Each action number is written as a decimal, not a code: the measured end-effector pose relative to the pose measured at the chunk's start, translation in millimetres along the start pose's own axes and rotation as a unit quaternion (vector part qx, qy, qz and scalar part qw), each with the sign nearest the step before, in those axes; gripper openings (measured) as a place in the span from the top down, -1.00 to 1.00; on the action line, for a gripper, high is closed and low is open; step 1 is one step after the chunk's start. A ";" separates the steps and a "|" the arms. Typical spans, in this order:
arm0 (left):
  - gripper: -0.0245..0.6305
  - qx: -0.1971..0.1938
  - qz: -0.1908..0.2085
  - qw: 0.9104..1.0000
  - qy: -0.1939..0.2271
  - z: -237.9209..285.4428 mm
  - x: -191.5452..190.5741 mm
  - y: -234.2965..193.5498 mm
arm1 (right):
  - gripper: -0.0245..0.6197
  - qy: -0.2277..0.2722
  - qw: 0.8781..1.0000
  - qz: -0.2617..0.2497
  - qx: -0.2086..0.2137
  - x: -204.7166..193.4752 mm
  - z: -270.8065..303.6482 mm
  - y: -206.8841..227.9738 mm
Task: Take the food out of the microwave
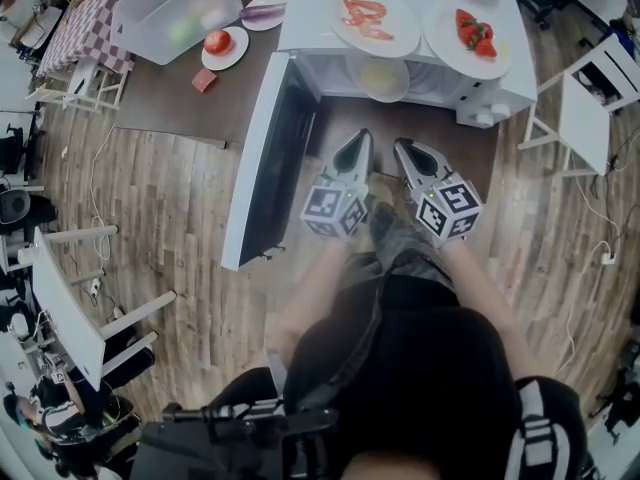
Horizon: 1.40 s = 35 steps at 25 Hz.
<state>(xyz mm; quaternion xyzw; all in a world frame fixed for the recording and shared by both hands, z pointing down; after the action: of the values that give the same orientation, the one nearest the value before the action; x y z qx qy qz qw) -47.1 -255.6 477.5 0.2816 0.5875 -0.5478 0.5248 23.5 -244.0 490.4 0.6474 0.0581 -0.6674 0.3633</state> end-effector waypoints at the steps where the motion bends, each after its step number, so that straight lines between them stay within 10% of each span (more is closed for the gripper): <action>1: 0.95 0.000 -0.001 1.000 -0.002 3.5 -1.4 -0.1 | 0.92 0.000 1.000 0.007 -0.001 -0.5 1.4 3.7; 21: 0.95 0.006 0.011 0.999 -0.036 54.0 -21.9 -8.8 | 0.67 0.024 0.980 0.195 0.007 -5.6 36.0 65.8; 35: 0.95 0.013 0.043 0.997 -0.057 66.4 -28.2 -22.8 | 0.58 0.135 0.889 0.432 0.064 8.0 63.7 79.6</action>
<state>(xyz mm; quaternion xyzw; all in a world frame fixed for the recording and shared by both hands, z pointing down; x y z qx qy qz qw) -39.1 -316.6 521.5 0.2816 0.5371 -0.5475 0.5766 16.6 -340.2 524.3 0.7144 -0.2213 -0.3528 0.5623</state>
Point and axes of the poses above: the fingertips, and each gripper's own axes: z forward along the fingers, y to its right, x out of its top, the point moved 1 cm from there along -z, backward along the fingers, and after that the axes turned 13 degrees about x, right-handed, at the moved point
